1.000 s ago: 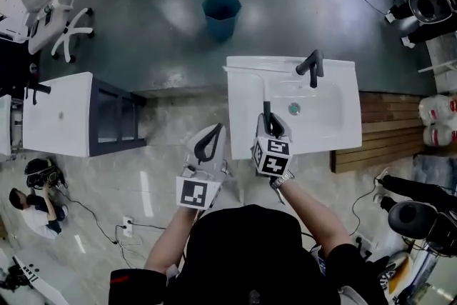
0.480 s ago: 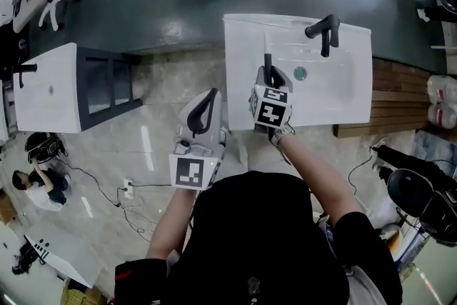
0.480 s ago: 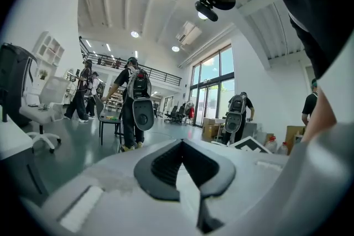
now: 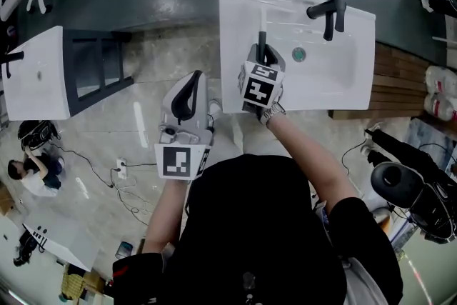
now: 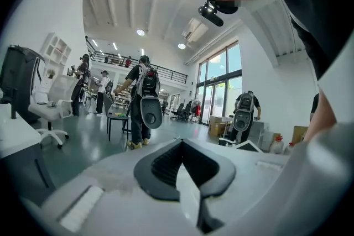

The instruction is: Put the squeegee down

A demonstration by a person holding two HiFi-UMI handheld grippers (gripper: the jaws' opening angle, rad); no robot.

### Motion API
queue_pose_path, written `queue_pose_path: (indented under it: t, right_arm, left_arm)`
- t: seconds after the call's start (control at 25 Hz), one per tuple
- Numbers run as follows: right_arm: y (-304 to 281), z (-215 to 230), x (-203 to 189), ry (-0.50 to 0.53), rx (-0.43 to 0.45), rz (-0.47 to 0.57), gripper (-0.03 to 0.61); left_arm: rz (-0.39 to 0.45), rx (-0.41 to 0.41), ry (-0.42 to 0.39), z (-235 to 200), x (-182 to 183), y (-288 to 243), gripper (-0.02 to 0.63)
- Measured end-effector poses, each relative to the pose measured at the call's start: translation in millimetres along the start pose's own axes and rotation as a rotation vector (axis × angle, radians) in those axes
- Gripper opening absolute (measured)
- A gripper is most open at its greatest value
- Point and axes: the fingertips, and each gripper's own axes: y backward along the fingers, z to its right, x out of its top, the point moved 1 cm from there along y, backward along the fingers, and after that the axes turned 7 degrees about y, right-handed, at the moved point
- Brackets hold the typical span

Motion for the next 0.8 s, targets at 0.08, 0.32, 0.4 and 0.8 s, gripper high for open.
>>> queue_pose_path:
  t: [0.08,0.32,0.4,0.8]
  right_arm:
    - [-2.9,-4.7,-2.7,-0.015,0.013,-0.014,0.101]
    - [-14.2,-12.3,-10.1,-0.053,0.037,-0.038,0.101]
    - [-15.9,-14.0,-10.9,-0.06,0.04,-0.038,0.101]
    - [-21.6,-20.5,-18.4,-0.07,0.048,-0.067,0.104]
  left_arm:
    - [0.0,0.009,-0.001,-2.8,1.2,1.1,0.002]
    - [0.01,0.035,0.002,-10.2,-1.2,2.9,0.002]
    - [0.012,0.044,0.007,-12.0,-2.1,3.8,0.002]
    - [0.004,0.065,0.015,-15.8,-6.6,10.7,0.002]
